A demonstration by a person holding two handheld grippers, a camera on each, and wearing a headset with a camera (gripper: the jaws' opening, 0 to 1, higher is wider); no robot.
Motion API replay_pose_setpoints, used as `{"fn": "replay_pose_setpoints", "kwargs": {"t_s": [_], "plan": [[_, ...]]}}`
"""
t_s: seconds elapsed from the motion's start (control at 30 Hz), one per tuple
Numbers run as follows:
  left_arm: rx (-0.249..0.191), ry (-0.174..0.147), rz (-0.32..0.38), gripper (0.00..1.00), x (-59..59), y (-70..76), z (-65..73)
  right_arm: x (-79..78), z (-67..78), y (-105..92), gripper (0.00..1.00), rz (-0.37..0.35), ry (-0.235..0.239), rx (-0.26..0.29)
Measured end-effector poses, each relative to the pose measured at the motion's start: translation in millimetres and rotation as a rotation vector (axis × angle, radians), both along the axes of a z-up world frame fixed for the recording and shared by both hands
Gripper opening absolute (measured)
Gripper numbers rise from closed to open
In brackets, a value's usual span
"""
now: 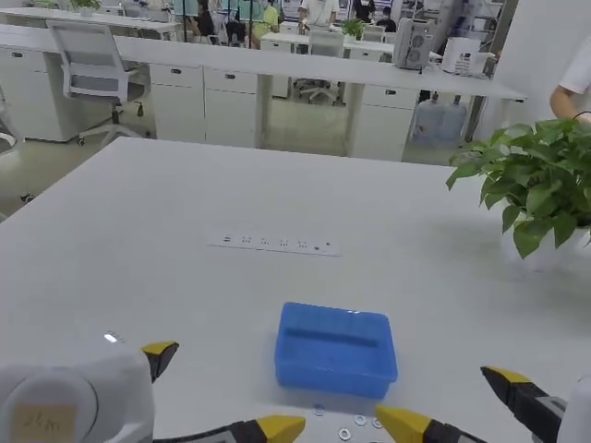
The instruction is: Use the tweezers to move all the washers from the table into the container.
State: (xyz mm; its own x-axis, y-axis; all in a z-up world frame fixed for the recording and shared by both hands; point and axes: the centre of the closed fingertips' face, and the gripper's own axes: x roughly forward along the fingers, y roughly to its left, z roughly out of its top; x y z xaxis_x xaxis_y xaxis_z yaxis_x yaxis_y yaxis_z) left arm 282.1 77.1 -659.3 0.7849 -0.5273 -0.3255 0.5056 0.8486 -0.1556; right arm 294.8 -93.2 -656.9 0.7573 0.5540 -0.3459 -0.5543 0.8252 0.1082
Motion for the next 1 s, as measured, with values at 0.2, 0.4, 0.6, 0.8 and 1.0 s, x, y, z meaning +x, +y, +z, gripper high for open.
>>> {"fn": "replay_pose_setpoints", "kwargs": {"t_s": [0.2,0.4,0.6,0.8,1.0], "plan": [[0.016,0.037,-0.069,0.82,2.2,-11.5,-7.8,-2.3,-4.5,-1.0,0.75,0.0,0.023,0.001],[0.12,0.078,-0.214,0.51,2.0,-27.8,-32.6,-4.3,-12.2,-8.7,0.47,-0.028,0.076,0.004],[0.121,0.183,-0.342,0.36,2.9,-50.1,-65.6,-10.1,-19.4,-11.6,0.18,-0.035,0.141,0.025],[0.178,0.235,-0.455,0.28,6.4,-73.1,-96.2,-13.2,-26.7,-20.9,0.14,-0.058,0.181,0.027],[0.284,0.261,-0.55,0.21,9.9,-84.6,-136.9,-18.1,-30.2,-26.8,0.08,-0.06,0.212,0.005]]}}
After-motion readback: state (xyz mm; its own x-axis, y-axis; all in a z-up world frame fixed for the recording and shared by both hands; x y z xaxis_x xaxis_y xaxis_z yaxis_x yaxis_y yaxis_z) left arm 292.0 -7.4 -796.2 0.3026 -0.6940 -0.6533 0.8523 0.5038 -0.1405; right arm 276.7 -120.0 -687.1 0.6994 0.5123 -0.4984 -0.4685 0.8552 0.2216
